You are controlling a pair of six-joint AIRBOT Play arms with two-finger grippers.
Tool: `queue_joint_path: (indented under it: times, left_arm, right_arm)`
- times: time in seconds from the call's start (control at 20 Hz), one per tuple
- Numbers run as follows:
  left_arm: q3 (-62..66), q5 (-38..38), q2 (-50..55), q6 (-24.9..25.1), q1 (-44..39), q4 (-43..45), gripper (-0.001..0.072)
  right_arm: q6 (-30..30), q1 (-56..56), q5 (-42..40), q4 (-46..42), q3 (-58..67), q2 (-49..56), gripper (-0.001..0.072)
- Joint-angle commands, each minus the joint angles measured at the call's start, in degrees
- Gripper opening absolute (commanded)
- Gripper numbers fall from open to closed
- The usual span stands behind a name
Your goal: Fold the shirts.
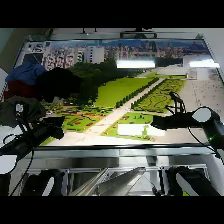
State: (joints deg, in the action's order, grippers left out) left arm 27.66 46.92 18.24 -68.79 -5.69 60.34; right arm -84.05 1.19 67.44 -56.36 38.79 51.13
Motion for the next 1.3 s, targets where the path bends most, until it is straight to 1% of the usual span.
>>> queue_joint_path:
  times: [0.0,0.75,0.9,1.05,1.1,1.15,1.25]
  left_arm:
    - [0.04,0.0,0.02,0.02,-0.02,0.02,0.0009]
    - [0.04,-0.09,0.02,0.0,-0.02,0.0,0.0009]
    - [0.04,-3.89,0.02,-0.02,-0.04,-0.39,0.0009]
    - [0.09,-11.13,0.52,-0.9,-0.04,-0.42,0.001]
    - [0.96,-13.27,2.16,-1.51,0.76,1.95,0.0018]
    - [3.41,-13.27,5.68,-2.78,2.99,5.88,0.0021]
    - [10.58,-12.5,16.83,-3.26,10.62,8.48,0.0025]
  right_arm:
    - [0.0,-0.02,0.02,0.0,-0.04,-0.04,0.0022]
    - [0.0,-0.02,-0.02,0.02,-0.04,-0.04,0.0022]
    - [0.0,-0.02,0.0,0.02,-0.04,-0.04,0.0022]
    - [0.0,-0.04,-1.6,1.14,-0.04,-0.04,0.0022]
    - [0.0,-0.02,-1.95,1.57,-0.04,0.0,0.0022]
    - [0.0,0.04,-2.93,2.4,-0.04,0.11,0.0022]
    - [0.02,0.02,-5.7,5.77,-0.02,0.42,0.0023]
